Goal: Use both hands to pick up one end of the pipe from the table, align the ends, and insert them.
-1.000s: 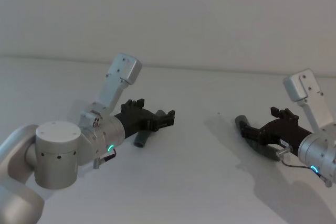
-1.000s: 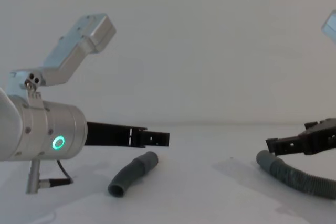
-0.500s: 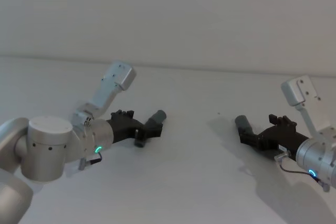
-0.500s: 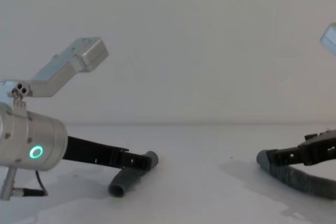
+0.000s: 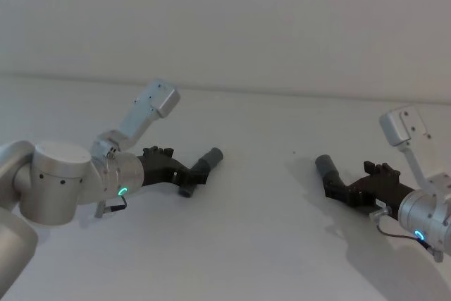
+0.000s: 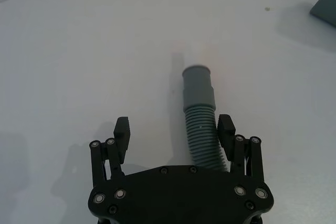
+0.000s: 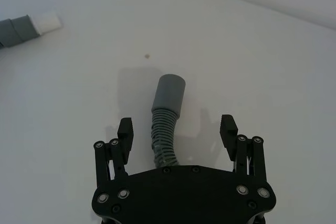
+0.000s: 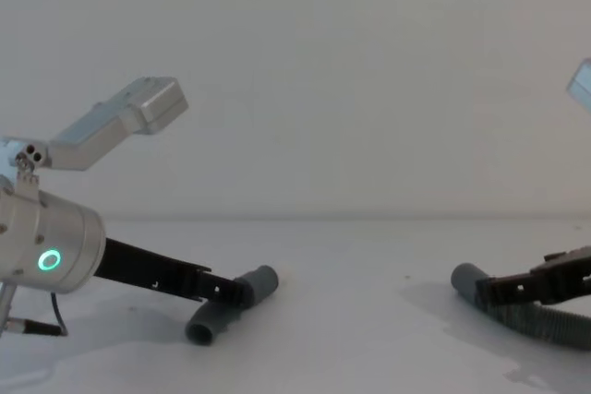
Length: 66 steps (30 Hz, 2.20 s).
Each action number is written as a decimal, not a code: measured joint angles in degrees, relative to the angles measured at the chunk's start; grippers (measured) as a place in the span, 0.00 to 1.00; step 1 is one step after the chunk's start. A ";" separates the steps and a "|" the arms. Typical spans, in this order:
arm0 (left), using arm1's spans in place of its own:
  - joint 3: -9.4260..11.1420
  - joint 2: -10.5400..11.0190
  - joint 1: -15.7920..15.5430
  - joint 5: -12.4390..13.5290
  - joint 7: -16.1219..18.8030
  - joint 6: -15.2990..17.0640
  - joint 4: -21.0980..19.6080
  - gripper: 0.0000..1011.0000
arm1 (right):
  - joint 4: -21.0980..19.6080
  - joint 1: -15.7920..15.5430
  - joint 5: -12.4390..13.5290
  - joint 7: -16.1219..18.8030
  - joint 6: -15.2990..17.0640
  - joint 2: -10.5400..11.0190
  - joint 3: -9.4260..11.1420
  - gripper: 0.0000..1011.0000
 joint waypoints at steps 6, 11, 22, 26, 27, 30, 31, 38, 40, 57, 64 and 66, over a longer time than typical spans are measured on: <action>0.79 0.15 -1.66 0.87 -1.49 -0.87 1.49 0.99 | 0.42 -0.03 -0.14 -0.04 0.84 -0.33 0.29 0.99; 1.31 0.02 -2.78 1.48 -2.31 -1.68 2.54 0.99 | 0.58 -0.07 -0.32 -0.01 1.34 -0.49 0.41 0.99; 1.70 -0.81 -3.57 2.01 -3.66 -3.05 4.42 0.99 | 0.63 -0.22 -0.74 0.24 2.28 -0.65 0.60 0.99; 1.78 -1.02 -3.55 2.02 -4.10 -3.09 4.78 0.99 | 0.63 -0.27 -0.86 0.47 2.66 -0.70 0.62 0.99; 1.81 -1.06 -3.50 2.02 -4.28 -3.08 4.90 0.99 | 0.63 -0.27 -0.89 0.50 2.74 -0.70 0.62 0.99; 1.89 -1.13 -3.40 2.01 -4.75 -2.91 5.05 0.99 | 0.63 -0.29 -1.03 0.67 3.06 -0.76 0.66 0.99; 1.90 -1.14 -3.38 2.00 -4.88 -2.86 5.07 0.99 | 0.63 -0.30 -1.05 0.71 3.11 -0.77 0.66 0.99; 2.17 -1.22 -3.31 2.00 -5.89 -2.15 5.25 0.99 | 0.61 -0.47 -1.13 1.15 3.37 -0.87 0.87 0.99; 2.20 -1.24 -3.30 2.03 -6.01 -2.04 5.26 0.99 | 0.58 -0.52 -1.14 1.26 3.41 -0.91 0.92 0.99; 2.35 -1.22 -3.31 2.77 -6.70 -1.22 5.04 0.95 | 0.40 -0.90 -1.29 1.72 3.43 -1.24 1.44 0.91; 2.39 -1.21 -3.31 2.91 -6.83 -1.06 4.99 0.92 | 0.36 -0.94 -1.33 1.77 3.40 -1.27 1.51 0.71; 2.40 -1.21 -3.31 2.92 -6.85 -1.04 4.97 0.91 | 0.35 -0.95 -1.34 1.78 3.39 -1.29 1.52 0.63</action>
